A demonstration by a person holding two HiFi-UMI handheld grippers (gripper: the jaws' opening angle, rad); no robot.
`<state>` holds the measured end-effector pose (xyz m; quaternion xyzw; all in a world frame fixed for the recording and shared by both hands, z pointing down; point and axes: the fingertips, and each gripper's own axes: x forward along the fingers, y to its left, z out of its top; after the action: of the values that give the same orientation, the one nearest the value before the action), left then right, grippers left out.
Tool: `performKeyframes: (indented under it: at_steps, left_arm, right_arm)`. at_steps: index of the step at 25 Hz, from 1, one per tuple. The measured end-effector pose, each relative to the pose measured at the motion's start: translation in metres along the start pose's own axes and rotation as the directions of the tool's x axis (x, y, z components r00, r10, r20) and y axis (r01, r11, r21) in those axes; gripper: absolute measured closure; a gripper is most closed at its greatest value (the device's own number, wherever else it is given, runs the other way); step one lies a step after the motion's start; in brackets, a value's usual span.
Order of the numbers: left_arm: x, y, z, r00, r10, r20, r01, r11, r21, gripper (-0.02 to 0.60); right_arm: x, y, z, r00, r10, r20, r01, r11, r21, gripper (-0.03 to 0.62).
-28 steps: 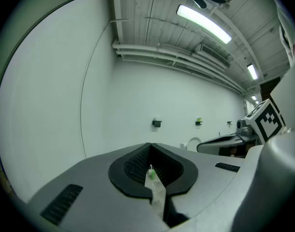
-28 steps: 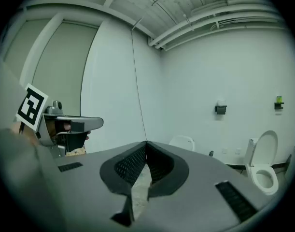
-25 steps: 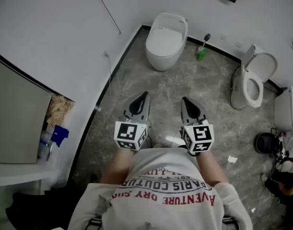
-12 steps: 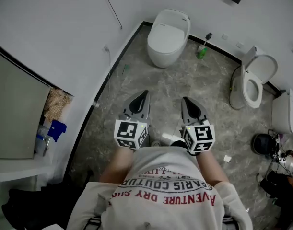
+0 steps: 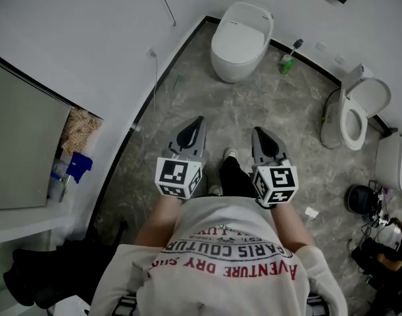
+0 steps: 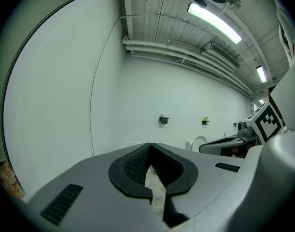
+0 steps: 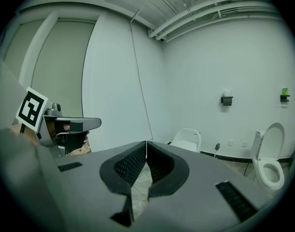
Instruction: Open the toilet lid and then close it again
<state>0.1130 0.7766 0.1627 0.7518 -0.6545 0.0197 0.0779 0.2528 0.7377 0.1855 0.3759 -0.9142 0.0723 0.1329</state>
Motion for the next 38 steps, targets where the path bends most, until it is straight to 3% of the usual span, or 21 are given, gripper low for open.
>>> performKeyframes:
  at_steps: [8,16,24,31,38]
  left_arm:
    - [0.054,0.034,-0.015,0.996,0.061,-0.061,-0.061,0.998,0.003,0.574]
    - [0.171,0.098,-0.01,0.988,0.112,-0.107,-0.113,0.994,0.005,0.574]
    - [0.299,0.135,0.014,0.99,0.084,-0.112,-0.08,0.996,0.039,0.574]
    - [0.356,0.174,0.017,0.987,0.086,-0.139,-0.084,0.996,0.021,0.574]
    - [0.45,0.217,0.005,0.982,-0.012,-0.189,0.014,1.0,0.005,0.574]
  right_arm:
    - [0.074,-0.034,0.001,0.998,0.058,-0.027,-0.057,0.998,0.035,0.579]
    - [0.194,-0.098,0.025,0.994,0.095,-0.046,-0.092,0.994,0.061,0.579]
    - [0.295,-0.176,0.054,0.993,0.098,-0.067,-0.092,0.992,0.091,0.579]
    - [0.355,-0.209,0.072,0.995,0.065,-0.076,-0.056,0.992,0.115,0.579]
    - [0.428,-0.256,0.089,0.996,-0.031,-0.079,0.042,0.991,0.129,0.579]
